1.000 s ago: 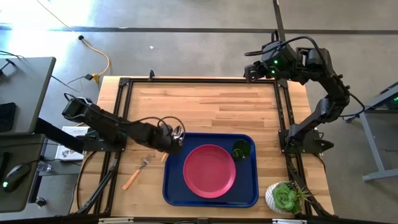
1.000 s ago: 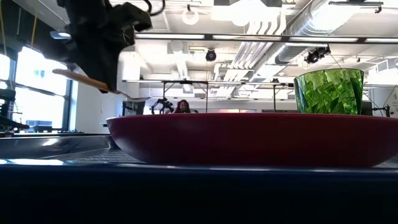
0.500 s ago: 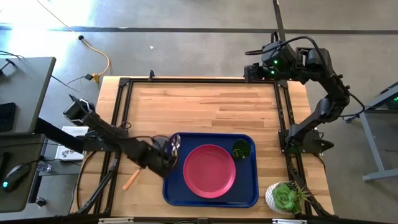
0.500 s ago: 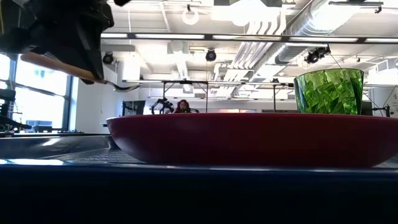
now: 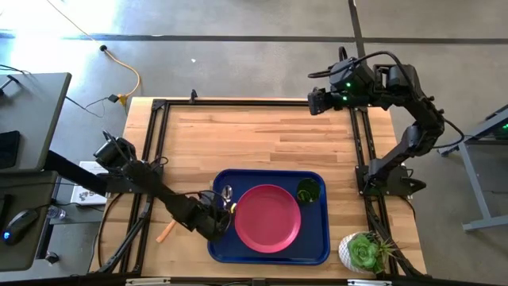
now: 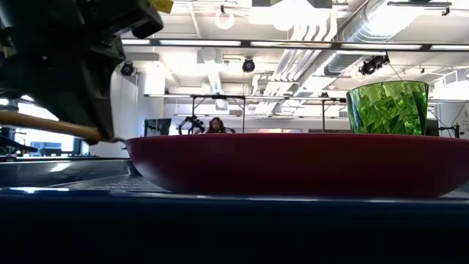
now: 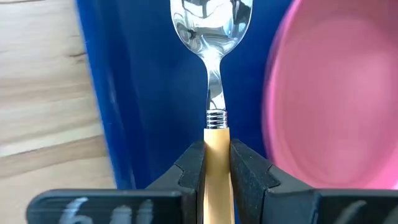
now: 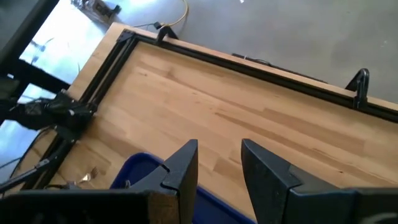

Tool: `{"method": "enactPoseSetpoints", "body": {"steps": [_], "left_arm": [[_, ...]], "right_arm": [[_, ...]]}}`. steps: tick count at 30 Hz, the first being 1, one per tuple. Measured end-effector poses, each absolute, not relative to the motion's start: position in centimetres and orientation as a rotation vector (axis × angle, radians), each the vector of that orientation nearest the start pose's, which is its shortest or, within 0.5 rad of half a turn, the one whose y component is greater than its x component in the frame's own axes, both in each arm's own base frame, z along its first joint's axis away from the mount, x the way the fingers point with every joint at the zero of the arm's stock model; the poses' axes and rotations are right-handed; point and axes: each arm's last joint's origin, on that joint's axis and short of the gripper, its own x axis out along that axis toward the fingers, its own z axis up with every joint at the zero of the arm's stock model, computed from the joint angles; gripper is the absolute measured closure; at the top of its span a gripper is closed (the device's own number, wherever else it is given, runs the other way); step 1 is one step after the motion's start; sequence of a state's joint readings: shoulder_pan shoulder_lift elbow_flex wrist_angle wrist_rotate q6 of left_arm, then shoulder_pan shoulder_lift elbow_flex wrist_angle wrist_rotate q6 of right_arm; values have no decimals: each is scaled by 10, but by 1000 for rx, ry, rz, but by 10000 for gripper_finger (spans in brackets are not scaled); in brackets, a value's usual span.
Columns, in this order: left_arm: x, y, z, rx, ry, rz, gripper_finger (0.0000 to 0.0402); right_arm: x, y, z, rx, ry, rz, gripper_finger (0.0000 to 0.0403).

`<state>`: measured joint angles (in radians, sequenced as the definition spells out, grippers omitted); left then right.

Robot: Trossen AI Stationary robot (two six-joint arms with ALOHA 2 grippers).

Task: Pick and place plate/cup/fork/spoon on tray
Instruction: Put the yellow spoon on the blue tray to the left side of the pink plate

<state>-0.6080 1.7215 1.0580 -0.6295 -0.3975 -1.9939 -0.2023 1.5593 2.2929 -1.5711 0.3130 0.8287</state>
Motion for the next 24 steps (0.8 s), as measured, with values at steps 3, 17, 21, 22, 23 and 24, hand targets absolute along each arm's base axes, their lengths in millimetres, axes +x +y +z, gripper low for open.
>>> {"method": "enactPoseSetpoints", "body": {"steps": [3, 17, 21, 22, 23, 24], "left_arm": [[269, -175, 164, -1199, 782, 900, 356], [273, -181, 143, -1285, 810, 1003, 356], [276, -181, 138, -1310, 814, 1019, 356], [276, -181, 137, -1309, 817, 1026, 356], [277, -182, 135, -1308, 812, 1026, 356], [277, -182, 135, -1306, 809, 1024, 356]], "right_arm": [[217, -50, 505, 687, 606, -780, 289], [220, -37, 505, 586, 647, -701, 289], [220, -34, 505, 566, 655, -685, 289], [220, -34, 505, 565, 655, -684, 289], [220, -34, 505, 559, 657, -681, 289], [220, -34, 505, 555, 660, -680, 289]]}}
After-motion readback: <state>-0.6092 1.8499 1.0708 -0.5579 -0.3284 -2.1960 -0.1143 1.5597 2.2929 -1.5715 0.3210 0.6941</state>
